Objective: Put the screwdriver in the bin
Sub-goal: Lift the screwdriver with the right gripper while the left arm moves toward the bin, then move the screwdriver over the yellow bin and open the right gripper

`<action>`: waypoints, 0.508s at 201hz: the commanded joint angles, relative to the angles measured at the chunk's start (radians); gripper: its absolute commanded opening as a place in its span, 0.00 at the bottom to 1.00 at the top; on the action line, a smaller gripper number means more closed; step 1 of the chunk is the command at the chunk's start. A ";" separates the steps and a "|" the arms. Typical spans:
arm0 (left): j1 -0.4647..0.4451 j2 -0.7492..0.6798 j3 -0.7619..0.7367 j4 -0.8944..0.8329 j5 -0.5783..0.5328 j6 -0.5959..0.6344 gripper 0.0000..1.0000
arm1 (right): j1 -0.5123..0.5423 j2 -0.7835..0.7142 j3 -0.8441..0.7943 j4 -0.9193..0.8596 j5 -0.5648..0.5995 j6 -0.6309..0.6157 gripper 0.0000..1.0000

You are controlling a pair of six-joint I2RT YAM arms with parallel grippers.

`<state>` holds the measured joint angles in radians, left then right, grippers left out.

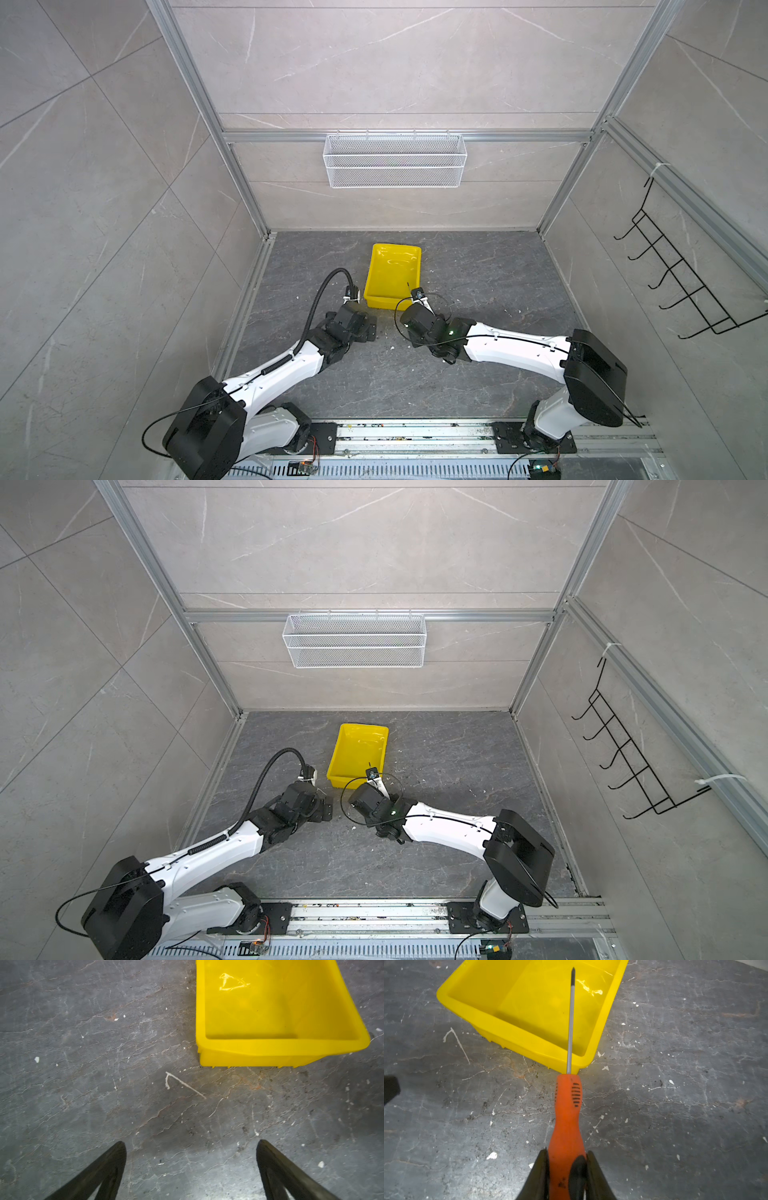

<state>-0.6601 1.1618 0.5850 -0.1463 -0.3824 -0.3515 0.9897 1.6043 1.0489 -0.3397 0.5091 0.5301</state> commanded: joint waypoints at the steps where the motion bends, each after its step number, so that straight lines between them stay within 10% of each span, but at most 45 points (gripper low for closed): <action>1: 0.011 -0.064 -0.035 0.068 -0.024 0.052 1.00 | -0.036 0.037 0.099 0.038 -0.001 0.094 0.00; 39: 0.030 -0.040 -0.023 0.060 -0.005 0.041 1.00 | -0.185 0.248 0.388 -0.021 -0.223 0.265 0.00; 102: 0.034 -0.068 -0.035 0.058 -0.005 0.036 1.00 | -0.203 0.630 0.864 -0.181 -0.271 0.361 0.00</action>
<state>-0.6334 1.1267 0.5400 -0.1215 -0.3840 -0.3378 0.7795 2.1540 1.8503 -0.4240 0.2726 0.8040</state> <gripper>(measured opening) 0.996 0.248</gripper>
